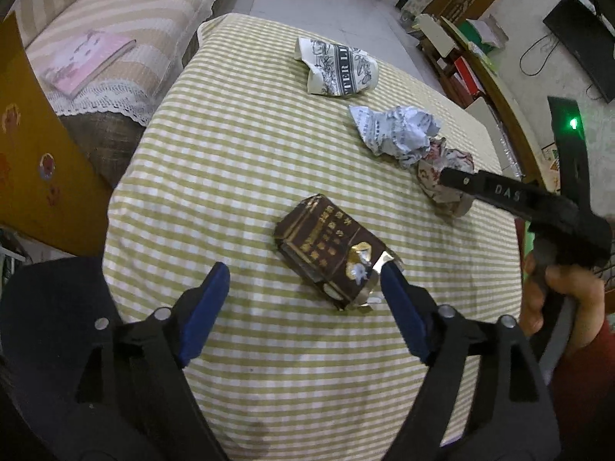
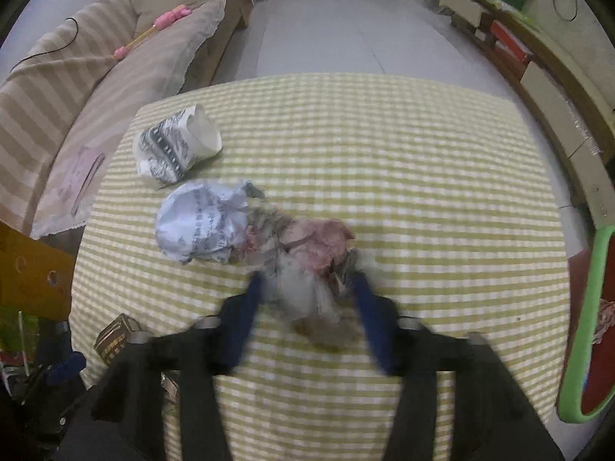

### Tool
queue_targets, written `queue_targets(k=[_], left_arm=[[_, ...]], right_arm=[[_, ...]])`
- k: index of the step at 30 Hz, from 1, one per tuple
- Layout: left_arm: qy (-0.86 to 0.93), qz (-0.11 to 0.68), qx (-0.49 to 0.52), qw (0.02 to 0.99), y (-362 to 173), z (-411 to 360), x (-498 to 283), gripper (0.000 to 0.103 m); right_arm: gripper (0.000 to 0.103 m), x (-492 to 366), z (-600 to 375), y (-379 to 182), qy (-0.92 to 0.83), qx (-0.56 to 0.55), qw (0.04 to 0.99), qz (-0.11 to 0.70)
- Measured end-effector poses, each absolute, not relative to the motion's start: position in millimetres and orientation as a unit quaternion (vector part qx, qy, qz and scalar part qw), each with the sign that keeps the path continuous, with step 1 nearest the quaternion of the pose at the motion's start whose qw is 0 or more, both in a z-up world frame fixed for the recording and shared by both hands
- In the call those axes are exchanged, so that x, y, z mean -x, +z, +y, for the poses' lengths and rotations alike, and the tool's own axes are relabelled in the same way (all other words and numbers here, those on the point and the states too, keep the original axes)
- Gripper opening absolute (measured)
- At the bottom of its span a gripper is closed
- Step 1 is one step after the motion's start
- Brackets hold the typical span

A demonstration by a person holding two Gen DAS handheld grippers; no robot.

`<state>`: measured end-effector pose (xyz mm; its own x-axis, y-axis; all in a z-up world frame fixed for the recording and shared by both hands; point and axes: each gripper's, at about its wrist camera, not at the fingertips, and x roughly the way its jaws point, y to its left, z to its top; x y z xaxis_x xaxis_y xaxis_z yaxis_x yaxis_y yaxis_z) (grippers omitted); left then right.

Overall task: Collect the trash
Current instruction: 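Grasp the brown cigarette box with the left tool while the right tool grasps the crumpled newspaper wad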

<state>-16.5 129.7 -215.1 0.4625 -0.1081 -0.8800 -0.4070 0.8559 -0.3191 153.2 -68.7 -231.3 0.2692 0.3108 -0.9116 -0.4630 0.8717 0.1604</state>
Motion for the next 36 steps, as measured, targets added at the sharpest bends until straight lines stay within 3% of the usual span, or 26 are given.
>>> queue_targets(k=[2,11,22,29,36], left_arm=[[0.087,0.509,0.254,0.818,-215.2,127.7,13.7,0.078],[0.096,0.520,0.248,0.811,-229.2,111.1,-11.4,0.083],[0.024,0.514,0.109,0.851,-229.2,47.4,-26.2,0.084],[0.093,0.537,0.179,0.819,-238.8,70.6,-14.6,0.084],[0.086,0.547,0.161,0.817,-240.9,59.9,-15.8,0.081]], right_arm=[[0.034,-142.4,-75.0,-222.8,0.250,0.072,0.800,0.540],[0.035,-81.7,-115.3,-201.2,0.267,0.057,0.808,0.523],[0.039,-62.4,-169.8,-203.3,0.234,0.010,0.809,0.539],[0.040,-59.3,-189.2,-197.6,0.221,-0.008,0.814,0.537],[0.040,-53.1,-187.4,-195.4,0.227,-0.011,0.817,0.530]])
